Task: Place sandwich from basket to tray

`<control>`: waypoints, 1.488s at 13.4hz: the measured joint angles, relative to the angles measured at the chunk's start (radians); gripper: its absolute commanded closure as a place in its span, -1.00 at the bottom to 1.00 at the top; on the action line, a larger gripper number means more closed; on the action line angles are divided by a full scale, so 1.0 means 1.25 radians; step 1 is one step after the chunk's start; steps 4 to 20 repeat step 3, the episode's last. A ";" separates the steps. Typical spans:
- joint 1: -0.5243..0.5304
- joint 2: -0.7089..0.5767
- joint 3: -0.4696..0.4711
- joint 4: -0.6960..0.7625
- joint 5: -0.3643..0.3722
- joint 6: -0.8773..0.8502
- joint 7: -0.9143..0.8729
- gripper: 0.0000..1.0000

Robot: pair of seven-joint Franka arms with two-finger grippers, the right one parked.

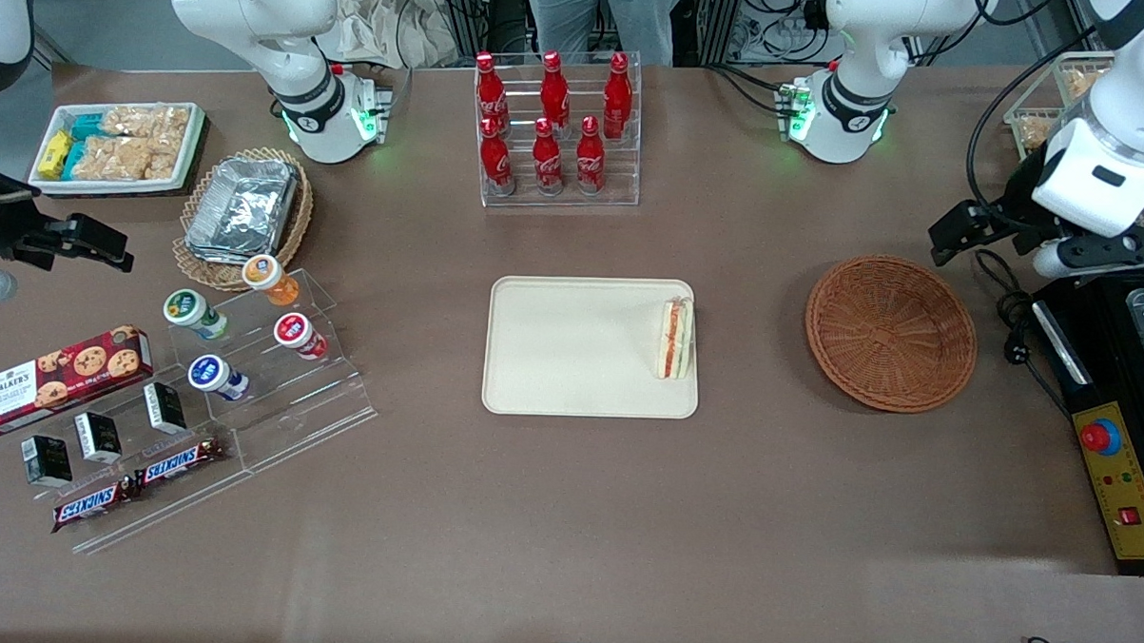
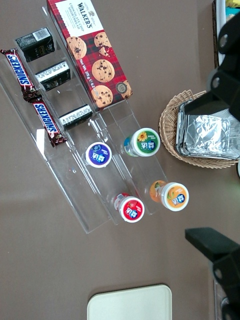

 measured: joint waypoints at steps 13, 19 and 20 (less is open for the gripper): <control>-0.006 0.003 0.001 -0.012 -0.002 0.000 0.000 -0.99; -0.006 0.003 0.001 -0.012 -0.002 0.000 0.000 -0.99; -0.006 0.003 0.001 -0.012 -0.002 0.000 0.000 -0.99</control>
